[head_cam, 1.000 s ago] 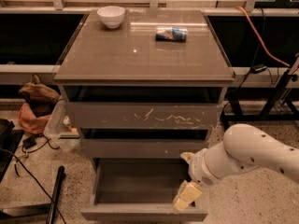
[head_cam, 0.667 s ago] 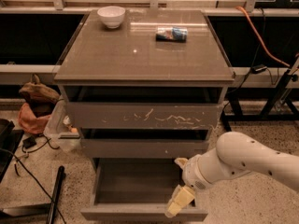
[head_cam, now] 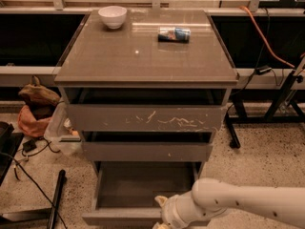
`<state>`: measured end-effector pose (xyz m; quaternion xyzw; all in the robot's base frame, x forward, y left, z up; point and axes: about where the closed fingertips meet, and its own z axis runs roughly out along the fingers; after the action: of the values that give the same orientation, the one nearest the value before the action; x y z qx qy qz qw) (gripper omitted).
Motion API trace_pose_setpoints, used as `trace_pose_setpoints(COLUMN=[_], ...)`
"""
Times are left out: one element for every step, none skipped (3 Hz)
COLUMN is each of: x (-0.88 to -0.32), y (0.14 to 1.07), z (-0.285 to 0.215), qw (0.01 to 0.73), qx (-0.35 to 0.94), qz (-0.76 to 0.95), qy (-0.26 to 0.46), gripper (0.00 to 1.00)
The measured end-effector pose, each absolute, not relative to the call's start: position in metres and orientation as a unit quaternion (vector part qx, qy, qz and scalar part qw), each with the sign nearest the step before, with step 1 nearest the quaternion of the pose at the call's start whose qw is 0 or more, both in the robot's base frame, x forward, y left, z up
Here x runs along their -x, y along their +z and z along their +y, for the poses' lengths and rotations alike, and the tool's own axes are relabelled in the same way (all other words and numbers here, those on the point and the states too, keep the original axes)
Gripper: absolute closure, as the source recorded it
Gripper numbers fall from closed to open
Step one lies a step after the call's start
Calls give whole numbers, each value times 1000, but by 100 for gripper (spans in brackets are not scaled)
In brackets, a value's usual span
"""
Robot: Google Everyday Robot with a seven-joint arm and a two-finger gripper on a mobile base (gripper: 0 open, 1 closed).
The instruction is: Close bottom drawer
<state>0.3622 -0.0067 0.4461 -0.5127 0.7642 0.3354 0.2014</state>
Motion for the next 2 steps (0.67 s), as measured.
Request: trace_pose_setpoints(x=[-366, -344], y=[374, 348], z=[19, 32], qw=[206, 190], qx=[488, 469], qz=[775, 779], qy=[345, 371], gripper=[0, 0])
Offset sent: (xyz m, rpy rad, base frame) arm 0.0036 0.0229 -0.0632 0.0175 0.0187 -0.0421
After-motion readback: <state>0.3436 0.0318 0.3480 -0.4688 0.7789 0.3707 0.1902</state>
